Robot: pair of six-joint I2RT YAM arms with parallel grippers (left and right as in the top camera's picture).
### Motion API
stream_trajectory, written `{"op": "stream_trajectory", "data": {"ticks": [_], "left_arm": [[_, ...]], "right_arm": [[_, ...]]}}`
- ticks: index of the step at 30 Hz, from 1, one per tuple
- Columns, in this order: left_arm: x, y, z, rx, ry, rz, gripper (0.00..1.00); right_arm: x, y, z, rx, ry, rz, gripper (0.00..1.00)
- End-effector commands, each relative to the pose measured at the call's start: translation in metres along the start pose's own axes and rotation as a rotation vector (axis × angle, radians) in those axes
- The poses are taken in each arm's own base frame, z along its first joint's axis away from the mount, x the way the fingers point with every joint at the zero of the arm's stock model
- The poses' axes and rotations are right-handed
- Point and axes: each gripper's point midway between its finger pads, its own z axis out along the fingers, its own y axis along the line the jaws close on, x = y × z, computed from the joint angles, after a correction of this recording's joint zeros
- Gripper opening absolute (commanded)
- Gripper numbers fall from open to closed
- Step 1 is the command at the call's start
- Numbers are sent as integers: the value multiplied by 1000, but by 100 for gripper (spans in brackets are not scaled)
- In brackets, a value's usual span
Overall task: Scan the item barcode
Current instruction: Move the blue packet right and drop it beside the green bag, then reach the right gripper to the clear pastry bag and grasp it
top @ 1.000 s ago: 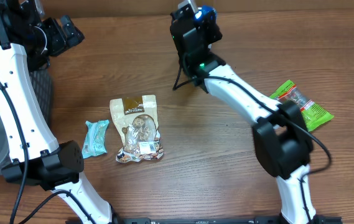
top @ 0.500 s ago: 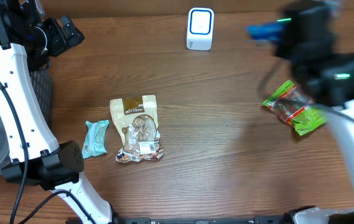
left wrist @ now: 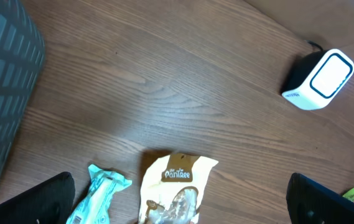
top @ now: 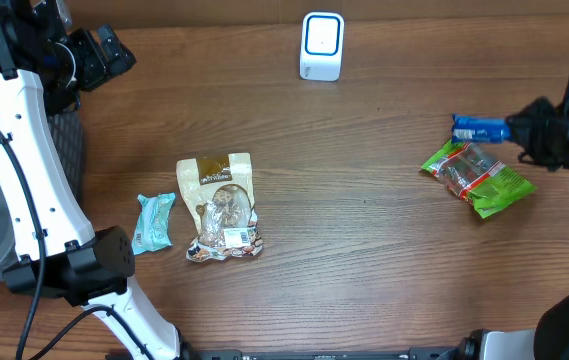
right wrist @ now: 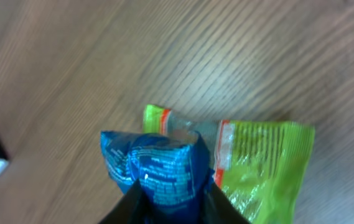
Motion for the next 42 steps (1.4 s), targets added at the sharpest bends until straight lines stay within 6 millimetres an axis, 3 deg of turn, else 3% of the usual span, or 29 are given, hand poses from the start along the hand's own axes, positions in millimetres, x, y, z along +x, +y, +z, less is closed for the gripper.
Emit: {"op": "stream_trajectory", "data": {"ticks": [1, 5, 8, 14, 21, 26, 34, 37, 42], "left_arm": [[-1, -6, -10, 6, -26, 34, 100], [-1, -6, -10, 6, -27, 35, 100], [-1, -6, -10, 6, -27, 35, 100], [-1, -6, -10, 6, -26, 35, 100], [-1, -6, -10, 6, -27, 35, 100], [-1, -6, -10, 6, -26, 35, 100], [-1, -6, -10, 6, -27, 35, 100], [-1, -6, -10, 6, -26, 35, 100], [-1, -6, -10, 6, -27, 35, 100]], "right_arm": [[4, -8, 11, -41, 6, 17, 42], [3, -12, 13, -38, 1, -15, 58], [3, -7, 10, -55, 9, -33, 64], [31, 54, -6, -299, 120, -172, 63], [113, 138, -18, -462, 229, -402, 64], [185, 196, -19, -573, 288, -567, 76], [312, 244, 12, -719, 515, -693, 77], [337, 257, 16, -802, 565, -712, 77], [361, 271, 27, -896, 630, -695, 76]]}}
